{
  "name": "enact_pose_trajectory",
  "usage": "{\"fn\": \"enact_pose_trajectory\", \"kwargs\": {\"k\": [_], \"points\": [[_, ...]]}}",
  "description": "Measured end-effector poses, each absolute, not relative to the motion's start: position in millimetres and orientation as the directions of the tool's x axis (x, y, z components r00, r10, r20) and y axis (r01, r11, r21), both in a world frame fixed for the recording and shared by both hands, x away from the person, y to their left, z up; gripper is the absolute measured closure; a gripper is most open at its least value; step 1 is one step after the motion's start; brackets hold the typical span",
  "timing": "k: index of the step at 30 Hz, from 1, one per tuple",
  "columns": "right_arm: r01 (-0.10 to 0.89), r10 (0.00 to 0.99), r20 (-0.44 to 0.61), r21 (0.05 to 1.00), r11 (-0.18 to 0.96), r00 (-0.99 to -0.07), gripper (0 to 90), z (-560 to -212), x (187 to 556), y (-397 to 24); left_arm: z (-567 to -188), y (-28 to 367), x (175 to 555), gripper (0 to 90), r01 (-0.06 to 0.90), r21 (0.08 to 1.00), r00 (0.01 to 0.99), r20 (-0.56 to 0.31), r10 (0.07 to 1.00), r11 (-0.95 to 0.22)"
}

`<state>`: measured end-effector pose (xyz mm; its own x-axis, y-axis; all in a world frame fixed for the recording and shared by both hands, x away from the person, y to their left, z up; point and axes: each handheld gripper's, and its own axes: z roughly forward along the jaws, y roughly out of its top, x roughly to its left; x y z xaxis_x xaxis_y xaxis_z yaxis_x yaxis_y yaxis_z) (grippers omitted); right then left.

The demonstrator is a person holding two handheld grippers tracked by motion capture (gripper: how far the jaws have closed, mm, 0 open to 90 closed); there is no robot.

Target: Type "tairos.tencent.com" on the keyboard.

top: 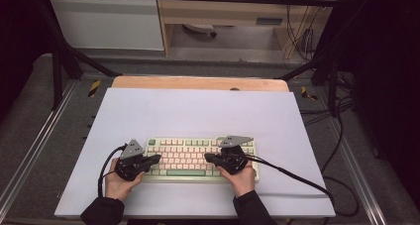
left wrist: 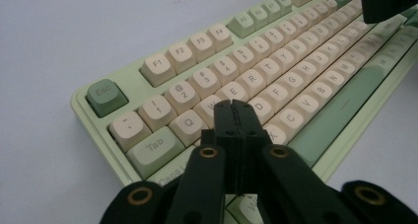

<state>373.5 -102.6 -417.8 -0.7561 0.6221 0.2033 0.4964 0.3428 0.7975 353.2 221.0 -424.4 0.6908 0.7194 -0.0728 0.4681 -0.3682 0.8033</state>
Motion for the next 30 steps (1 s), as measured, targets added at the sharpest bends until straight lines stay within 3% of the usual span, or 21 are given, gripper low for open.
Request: {"fn": "enact_pose_trajectory", "kwargs": {"k": [30], "points": [[0.518, 0.65, 0.18, 0.767, 0.377, -0.739, 90.0, -431.1, 393.6, -74.6, -424.7, 220.9, 353.4, 90.0, 0.468, 0.803, 0.691, -0.071, 0.72, -0.37]]}}
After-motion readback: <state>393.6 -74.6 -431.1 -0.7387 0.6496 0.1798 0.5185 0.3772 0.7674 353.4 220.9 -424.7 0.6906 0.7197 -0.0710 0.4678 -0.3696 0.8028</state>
